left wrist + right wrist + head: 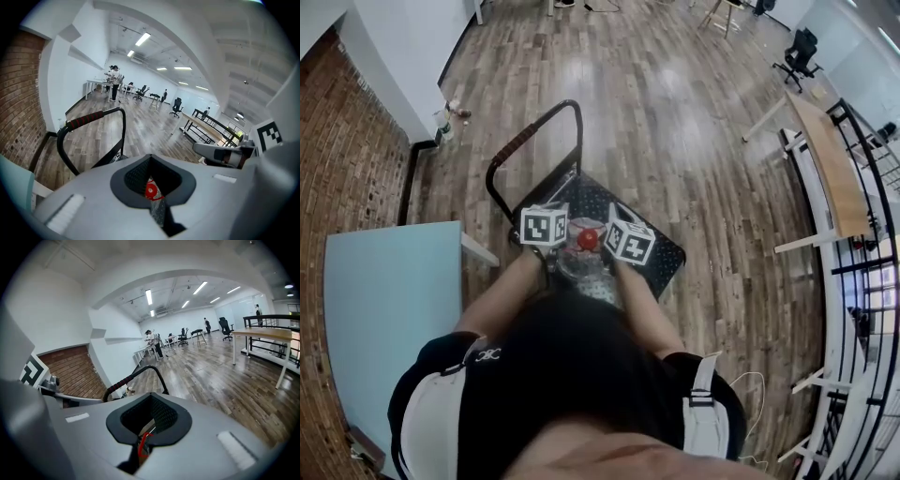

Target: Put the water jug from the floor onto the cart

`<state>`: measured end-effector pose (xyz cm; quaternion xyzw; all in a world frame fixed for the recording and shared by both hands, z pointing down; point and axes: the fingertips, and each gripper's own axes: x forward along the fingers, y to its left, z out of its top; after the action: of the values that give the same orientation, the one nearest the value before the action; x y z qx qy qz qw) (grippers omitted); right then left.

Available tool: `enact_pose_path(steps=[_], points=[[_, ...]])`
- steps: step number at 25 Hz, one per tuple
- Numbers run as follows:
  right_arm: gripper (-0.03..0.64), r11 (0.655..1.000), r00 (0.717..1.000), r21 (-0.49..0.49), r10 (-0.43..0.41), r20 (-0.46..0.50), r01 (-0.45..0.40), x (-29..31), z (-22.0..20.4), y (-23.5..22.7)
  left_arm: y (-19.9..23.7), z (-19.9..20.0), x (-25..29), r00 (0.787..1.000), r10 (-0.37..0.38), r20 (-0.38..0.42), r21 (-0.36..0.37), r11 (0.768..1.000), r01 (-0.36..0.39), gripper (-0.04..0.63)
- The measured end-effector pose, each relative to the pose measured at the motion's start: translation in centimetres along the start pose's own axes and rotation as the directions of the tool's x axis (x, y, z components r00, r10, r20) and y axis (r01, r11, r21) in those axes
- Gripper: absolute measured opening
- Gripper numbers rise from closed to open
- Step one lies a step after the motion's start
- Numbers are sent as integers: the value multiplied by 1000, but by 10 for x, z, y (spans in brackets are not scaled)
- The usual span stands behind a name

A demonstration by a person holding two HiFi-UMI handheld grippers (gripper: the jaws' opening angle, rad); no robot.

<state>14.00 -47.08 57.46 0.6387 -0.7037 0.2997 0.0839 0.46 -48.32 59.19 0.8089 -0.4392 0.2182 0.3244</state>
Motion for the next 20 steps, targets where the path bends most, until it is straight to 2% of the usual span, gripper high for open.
enact_pose_path(steps=[4,15,20], points=[[12,1000,1000,11,4,2,-4,-3,-2,-2,-8,3,-4,1000,3,10,27,1000,-4,0],[12,999,999,20,48,-19,-48,-5,-12,9,1,-13,-13,999,36,-10,3,999,-36,0],[12,999,999,25,38,-25,-37,-9,-15,6,3,-18,-16,999,44,-20,-2,999,-44,0]])
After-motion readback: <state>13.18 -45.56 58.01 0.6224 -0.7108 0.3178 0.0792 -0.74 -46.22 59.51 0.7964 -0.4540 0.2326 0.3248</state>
